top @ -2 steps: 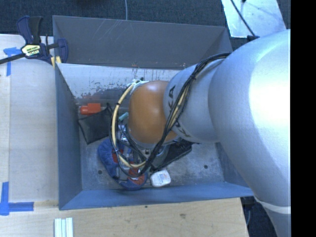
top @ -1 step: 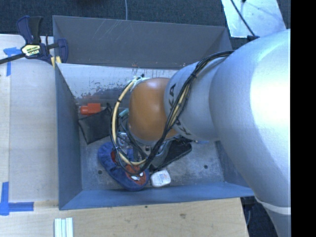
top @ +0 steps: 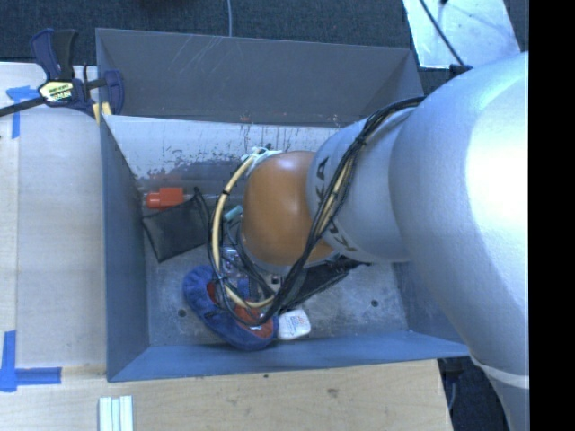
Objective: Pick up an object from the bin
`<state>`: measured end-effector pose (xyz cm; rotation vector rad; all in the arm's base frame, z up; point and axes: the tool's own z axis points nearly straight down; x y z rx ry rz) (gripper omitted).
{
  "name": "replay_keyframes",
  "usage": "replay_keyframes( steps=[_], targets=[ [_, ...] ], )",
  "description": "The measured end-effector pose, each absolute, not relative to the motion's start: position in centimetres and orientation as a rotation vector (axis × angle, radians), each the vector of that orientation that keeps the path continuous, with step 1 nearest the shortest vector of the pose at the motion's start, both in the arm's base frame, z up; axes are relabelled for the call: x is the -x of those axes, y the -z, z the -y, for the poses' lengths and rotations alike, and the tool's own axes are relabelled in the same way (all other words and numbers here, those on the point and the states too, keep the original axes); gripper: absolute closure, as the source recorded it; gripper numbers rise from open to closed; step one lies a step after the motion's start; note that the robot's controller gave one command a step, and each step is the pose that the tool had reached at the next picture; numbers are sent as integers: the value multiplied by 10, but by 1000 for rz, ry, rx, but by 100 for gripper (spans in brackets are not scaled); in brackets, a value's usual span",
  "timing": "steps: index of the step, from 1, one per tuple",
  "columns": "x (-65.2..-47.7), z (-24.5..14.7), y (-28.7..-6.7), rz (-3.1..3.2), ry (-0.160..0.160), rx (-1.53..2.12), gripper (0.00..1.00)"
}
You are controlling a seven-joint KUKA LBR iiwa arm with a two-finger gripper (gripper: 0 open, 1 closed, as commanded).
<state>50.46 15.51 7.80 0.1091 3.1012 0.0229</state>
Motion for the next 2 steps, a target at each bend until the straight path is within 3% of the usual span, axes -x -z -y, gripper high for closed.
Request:
replay_keyframes(
  steps=[1, 2],
  targets=[
    [-514, -138, -77, -3115, -26, -90, 100],
    [-492, -158, -78, -3108, -11, -51, 100]
  ],
)
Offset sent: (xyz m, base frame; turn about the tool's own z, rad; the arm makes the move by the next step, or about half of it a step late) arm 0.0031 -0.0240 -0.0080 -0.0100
